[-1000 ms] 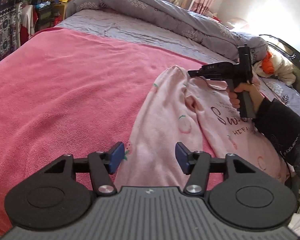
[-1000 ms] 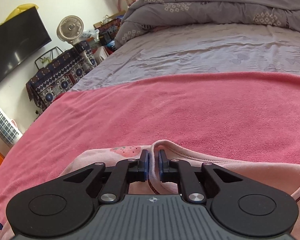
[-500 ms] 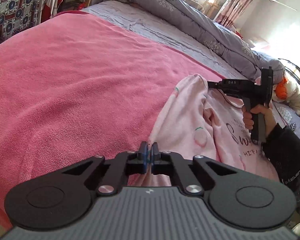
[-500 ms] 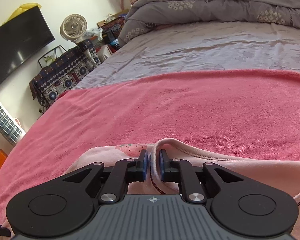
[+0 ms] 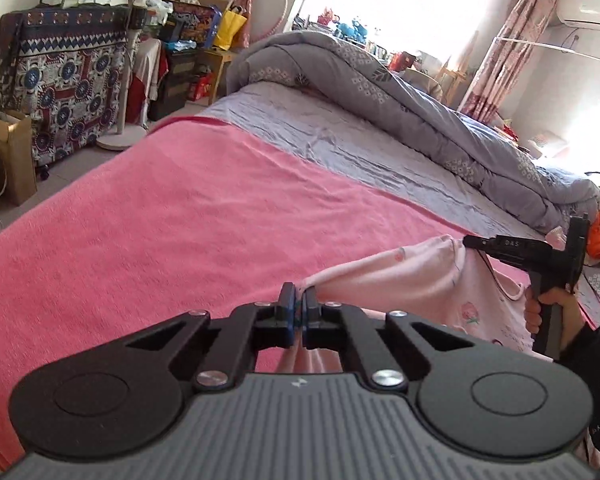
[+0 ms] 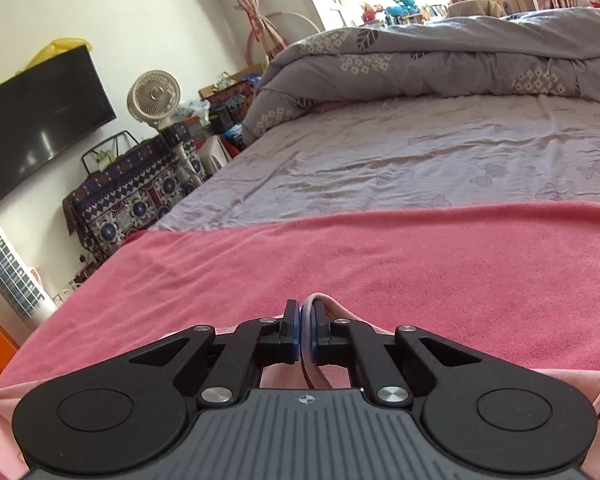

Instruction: Fold clothes

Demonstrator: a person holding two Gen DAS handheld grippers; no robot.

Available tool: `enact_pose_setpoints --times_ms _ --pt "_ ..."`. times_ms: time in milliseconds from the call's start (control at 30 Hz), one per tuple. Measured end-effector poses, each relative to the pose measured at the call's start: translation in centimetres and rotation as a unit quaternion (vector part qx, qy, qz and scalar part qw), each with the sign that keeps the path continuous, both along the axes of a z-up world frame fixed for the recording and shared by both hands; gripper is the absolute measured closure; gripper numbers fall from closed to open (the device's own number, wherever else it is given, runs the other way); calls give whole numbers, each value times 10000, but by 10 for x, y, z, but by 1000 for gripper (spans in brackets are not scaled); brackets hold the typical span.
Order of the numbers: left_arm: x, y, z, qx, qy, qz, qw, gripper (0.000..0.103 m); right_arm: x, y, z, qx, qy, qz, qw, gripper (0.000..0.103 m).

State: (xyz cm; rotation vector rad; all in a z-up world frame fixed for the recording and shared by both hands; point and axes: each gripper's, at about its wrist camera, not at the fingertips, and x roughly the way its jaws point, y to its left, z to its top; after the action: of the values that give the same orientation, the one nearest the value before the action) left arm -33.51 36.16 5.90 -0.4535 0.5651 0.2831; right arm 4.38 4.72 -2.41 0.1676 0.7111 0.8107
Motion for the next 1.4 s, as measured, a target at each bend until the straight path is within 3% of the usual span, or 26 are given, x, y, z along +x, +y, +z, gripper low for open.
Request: enact_pose_setpoints --times_ms 100,233,333,467,533,600,633,667,733,833,967,1067,1133,1300,1367,1400 --pt "14 10 -2 146 84 147 9998 103 8 8 -5 73 114 26 9999 96" --pt "34 28 -27 138 558 282 9979 103 14 29 -33 -307 262 -14 9992 96" --pt "45 35 -54 94 900 291 9955 101 9 38 -42 -513 54 -53 9987 98" --pt "43 29 -56 294 830 275 9957 100 1 49 -37 -970 -167 55 9951 97" --pt "39 27 -50 385 888 249 9950 98 -1 50 -29 -1158 -121 208 9930 88" --pt "31 29 -40 371 869 284 9951 88 -9 43 -15 -1328 -214 376 9902 66" --pt "26 31 -35 362 859 302 9952 86 -13 40 -8 -1413 -273 459 9885 45" --pt "20 33 -30 302 782 315 9960 86 -21 35 0 -1551 -524 517 9852 34" --pt "9 38 -22 352 751 509 9953 86 -38 27 12 -1816 -998 561 9767 34" --pt "-8 40 -12 589 834 843 9912 86 -61 19 20 -1616 -1034 838 9778 34" --pt "-39 13 -1 789 826 489 9922 83 -104 30 17 -1638 -1260 1462 9674 34" --pt "-60 -24 2 1085 914 125 9898 68 -131 44 5 -1986 -1565 1755 9515 34" --pt "-73 -52 0 1297 1010 -82 9864 57 -144 49 -4 -2183 -1659 1809 9445 34" --pt "-97 -101 -8 1830 1313 -222 9740 54 -152 41 -12 -2078 -1517 1644 9522 32" --pt "-106 -115 -10 2471 1485 -90 9575 53 -148 36 -15 -1964 -1340 1558 9587 31" --pt "-109 -123 -15 2855 1632 -2 9444 51 -146 34 -16 -1907 -1249 1516 9618 30"
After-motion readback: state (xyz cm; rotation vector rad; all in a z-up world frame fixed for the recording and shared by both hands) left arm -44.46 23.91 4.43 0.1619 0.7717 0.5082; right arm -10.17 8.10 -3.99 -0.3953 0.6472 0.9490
